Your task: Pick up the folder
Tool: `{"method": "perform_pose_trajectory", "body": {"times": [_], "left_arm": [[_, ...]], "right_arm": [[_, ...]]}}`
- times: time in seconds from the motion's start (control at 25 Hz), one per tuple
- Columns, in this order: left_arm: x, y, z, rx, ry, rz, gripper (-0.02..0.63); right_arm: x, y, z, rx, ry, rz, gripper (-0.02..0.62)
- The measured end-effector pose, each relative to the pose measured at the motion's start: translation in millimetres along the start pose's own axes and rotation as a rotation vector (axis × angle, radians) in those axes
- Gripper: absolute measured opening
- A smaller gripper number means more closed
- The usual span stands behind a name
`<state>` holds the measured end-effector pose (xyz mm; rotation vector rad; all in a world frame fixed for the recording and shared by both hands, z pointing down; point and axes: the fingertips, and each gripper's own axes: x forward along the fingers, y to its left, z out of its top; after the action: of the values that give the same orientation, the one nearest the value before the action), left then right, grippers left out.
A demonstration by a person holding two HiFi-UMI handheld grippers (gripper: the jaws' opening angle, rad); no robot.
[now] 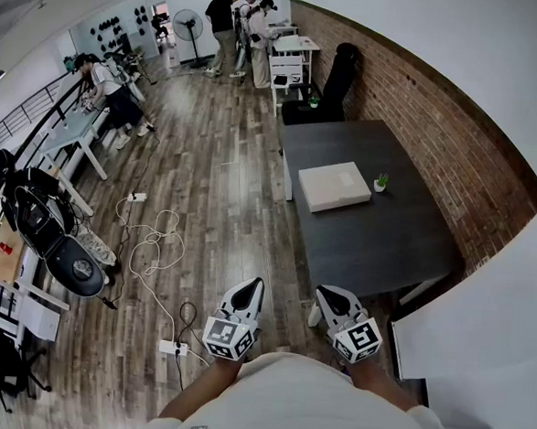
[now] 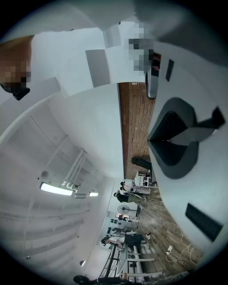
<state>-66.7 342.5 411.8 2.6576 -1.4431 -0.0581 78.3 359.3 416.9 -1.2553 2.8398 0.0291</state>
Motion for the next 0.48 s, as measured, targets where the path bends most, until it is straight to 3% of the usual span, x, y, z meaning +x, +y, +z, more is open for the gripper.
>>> {"method": "perform_pose_trajectory", "body": {"times": [0.48], "left_arm": [[7, 20, -3, -0.002, 0.011, 0.000, 0.011]], "right_arm": [[21, -1, -5, 0.013, 0.002, 0.003, 0.005]]}}
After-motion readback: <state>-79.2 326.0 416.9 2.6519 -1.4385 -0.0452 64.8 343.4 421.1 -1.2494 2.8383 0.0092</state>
